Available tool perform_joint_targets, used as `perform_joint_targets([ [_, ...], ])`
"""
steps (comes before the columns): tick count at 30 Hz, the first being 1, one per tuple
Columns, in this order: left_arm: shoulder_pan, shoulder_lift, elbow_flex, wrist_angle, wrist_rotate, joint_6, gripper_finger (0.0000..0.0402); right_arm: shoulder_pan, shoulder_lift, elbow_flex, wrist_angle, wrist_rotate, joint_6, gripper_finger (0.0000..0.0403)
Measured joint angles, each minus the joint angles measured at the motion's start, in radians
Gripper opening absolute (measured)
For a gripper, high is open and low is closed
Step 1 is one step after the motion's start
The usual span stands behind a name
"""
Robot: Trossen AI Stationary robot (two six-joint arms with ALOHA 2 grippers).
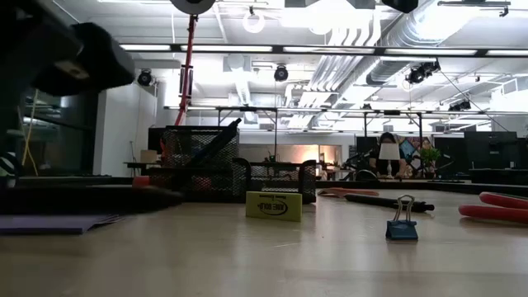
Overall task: Pick and place office supplies into organizer
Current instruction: Put the pen into the desk organizer
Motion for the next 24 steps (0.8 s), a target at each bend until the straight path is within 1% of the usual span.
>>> perform_joint_targets([
  [4,0.001,0.0,0.032,-0.032,-0.03,0.027,0.0002,0.0,0.0,0.0,0.0,0.0,0.0,0.0107],
  [16,0.001,0.0,0.037,-0.156,-0.022,0.033,0.0001,0.0,0.0,0.0,0.0,-0.001,-0.001,0.0107],
  [24,0.001,0.0,0.105,-0.245,-0.05,0.085,0.0001,0.0,0.0,0.0,0.0,-0.002,-0.009,0.0107],
])
